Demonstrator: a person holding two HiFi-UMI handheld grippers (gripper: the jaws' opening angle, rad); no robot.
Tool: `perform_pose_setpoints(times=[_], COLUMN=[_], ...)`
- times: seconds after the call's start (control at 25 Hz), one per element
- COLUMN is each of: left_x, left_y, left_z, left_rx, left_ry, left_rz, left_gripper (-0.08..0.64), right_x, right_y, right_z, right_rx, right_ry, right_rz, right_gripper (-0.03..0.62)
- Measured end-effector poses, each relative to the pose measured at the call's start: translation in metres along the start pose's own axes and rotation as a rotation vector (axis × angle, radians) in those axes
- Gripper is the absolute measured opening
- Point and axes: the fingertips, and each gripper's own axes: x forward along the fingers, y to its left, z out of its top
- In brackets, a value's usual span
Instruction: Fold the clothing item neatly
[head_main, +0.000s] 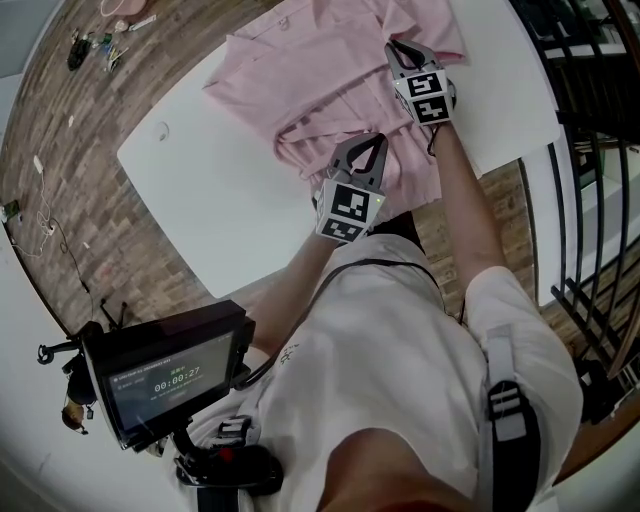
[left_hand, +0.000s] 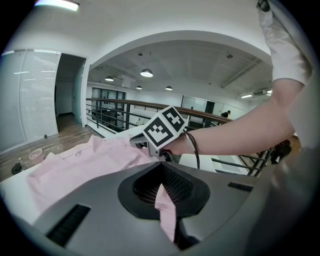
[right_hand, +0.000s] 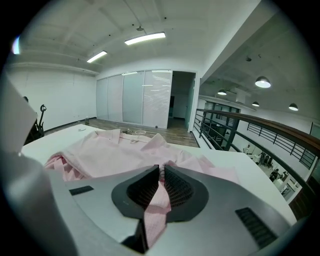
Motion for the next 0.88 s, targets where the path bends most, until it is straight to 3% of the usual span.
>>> perform_pose_setpoints(times=[0.4, 0.76, 0.88], left_x=[-0.013, -0.018, -0.019], left_y=[0.007, 0.005, 0.003], left_z=[-0.007, -0.009, -0.011], left_rx=[-0.004, -0.003, -0.003], left_ry=[-0.003, -0.013, -0.015], left_rz=[0.012, 0.007, 0.002], left_gripper=[0.003, 0.003, 0.003], right_x=[-0.003, -0.032, -0.035], right_y=[0.037, 0.002, 0.004], right_z=[0.012, 0.025, 0.03], right_rx=[-0.018, 0.077, 0.079], right_ry=[-0.024, -0.155, -0.173], right_rz=[0.04, -0.091, -0.083], right_gripper=[0.038, 0.038, 0.038])
